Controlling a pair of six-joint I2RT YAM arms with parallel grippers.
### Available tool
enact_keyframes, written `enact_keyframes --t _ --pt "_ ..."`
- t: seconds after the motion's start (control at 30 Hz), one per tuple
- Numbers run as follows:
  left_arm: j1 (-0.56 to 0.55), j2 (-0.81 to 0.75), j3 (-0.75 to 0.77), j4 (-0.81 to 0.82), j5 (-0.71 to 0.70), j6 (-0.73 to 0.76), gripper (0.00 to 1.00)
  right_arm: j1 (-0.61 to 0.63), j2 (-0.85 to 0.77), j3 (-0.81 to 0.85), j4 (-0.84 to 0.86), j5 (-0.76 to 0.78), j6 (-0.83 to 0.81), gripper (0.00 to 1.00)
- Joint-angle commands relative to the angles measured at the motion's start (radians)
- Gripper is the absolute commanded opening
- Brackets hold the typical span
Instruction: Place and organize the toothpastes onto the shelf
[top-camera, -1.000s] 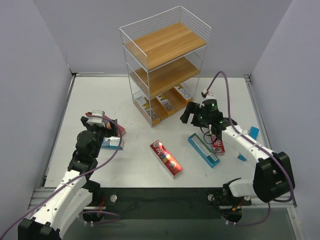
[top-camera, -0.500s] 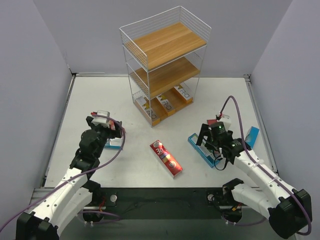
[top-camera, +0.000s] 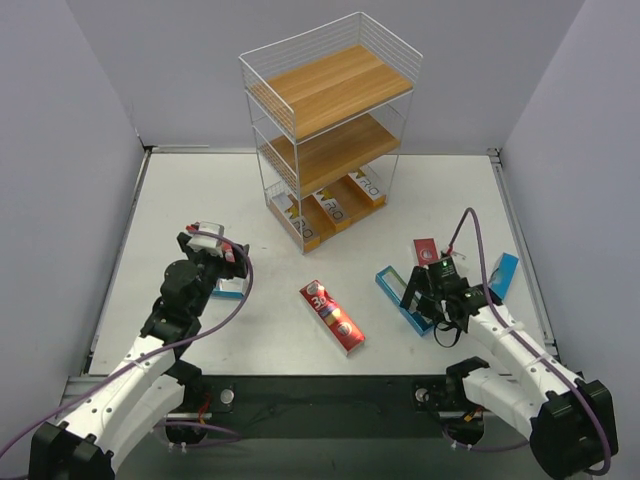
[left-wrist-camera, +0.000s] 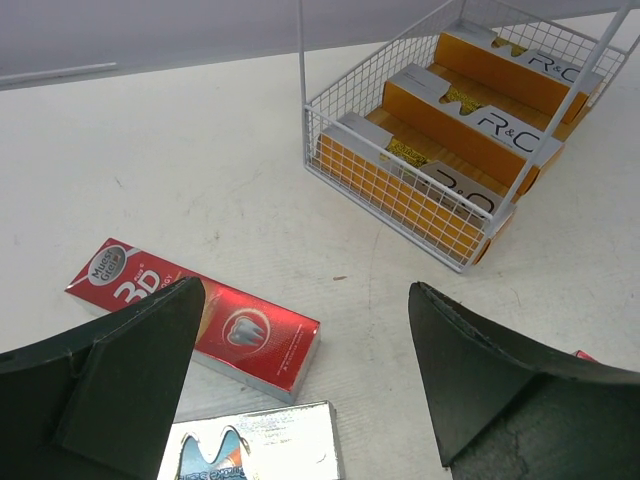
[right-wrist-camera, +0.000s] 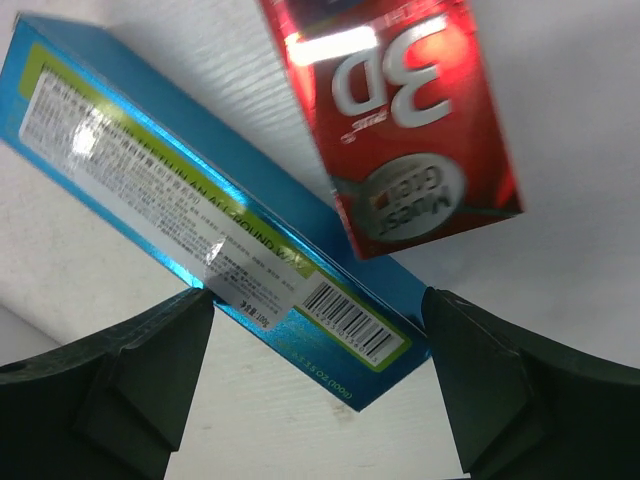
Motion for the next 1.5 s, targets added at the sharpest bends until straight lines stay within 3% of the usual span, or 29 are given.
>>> enact_keyframes --t 0.0,0.2,0.57,0.73,1.0,1.13,1.23,1.47 --pt "-0.008 -0.005 0.013 0.044 0.023 -0.023 0.95 0.092 0.012 -0.019 0.047 -0.120 -0.018 0.88" --pt "-0.014 0.027 0.035 0.023 0.041 -0.064 0.95 0.219 0.049 -0.014 0.113 -0.151 -0.050 0.84" --pt "-0.054 0.125 0.160 -0.157 0.043 -0.248 0.95 0.339 0.037 -0.054 0.061 0.040 0.025 0.77" --pt "-0.100 0.184 0.234 -0.238 0.020 -0.328 0.95 0.399 0.110 -0.050 0.061 0.108 0.056 0.74" --pt "-0.187 0.299 0.410 -0.431 -0.002 -0.509 0.94 0.512 0.198 -0.015 0.061 0.221 0.062 0.54" --pt "-0.209 0.357 0.495 -0.551 0.013 -0.606 0.95 0.574 0.187 0.028 0.043 0.287 0.028 0.37" --pt "-0.224 0.389 0.536 -0.586 0.038 -0.652 0.95 0.623 0.179 0.061 0.024 0.343 0.002 0.30" --pt "-0.245 0.460 0.618 -0.625 0.089 -0.787 0.95 0.728 0.182 0.223 0.009 0.474 -0.146 0.26"
